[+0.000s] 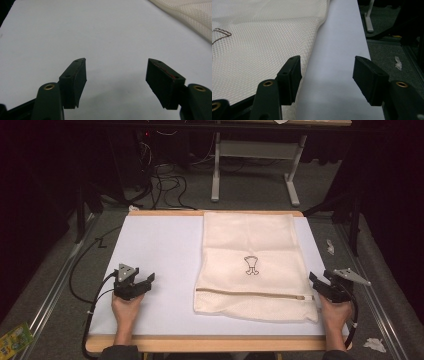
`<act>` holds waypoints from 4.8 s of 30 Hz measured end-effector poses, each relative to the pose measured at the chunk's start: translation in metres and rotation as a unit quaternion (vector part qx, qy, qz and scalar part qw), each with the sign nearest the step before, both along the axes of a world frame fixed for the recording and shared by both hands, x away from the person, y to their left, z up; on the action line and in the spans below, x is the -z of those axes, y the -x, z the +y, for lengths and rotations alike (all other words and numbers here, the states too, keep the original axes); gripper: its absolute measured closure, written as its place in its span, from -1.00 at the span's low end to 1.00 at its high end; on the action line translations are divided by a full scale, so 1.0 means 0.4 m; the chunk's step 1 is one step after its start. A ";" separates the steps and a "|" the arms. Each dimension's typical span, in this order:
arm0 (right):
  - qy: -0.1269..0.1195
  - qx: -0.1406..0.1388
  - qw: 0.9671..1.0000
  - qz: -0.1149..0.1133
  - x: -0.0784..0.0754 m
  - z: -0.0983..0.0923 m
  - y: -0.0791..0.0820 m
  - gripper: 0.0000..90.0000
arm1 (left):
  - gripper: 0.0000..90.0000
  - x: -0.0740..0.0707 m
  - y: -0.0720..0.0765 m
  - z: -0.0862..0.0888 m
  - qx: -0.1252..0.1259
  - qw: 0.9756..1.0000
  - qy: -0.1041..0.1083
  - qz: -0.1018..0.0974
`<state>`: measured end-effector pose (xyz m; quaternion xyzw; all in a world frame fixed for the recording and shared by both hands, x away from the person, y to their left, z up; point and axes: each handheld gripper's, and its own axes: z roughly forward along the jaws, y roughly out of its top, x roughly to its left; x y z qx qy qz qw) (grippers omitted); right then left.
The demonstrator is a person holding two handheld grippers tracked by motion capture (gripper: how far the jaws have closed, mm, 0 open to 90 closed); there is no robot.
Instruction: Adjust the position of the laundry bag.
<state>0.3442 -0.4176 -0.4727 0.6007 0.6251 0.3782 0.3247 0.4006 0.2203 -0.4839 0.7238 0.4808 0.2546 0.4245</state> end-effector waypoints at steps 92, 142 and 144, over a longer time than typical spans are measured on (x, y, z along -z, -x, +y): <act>-0.030 -0.066 0.991 0.111 -0.009 0.046 -0.035 0.26 | -0.27 -0.029 -0.067 -0.431 0.129 0.981 -0.008 0.142; -0.024 -0.137 0.986 0.093 -0.039 0.135 -0.060 0.97 | 0.92 -0.072 -0.071 -0.339 0.130 0.987 -0.008 0.090; -0.024 -0.138 0.986 0.094 -0.041 0.142 -0.061 0.97 | 0.92 -0.071 -0.069 -0.330 0.129 0.987 -0.011 0.091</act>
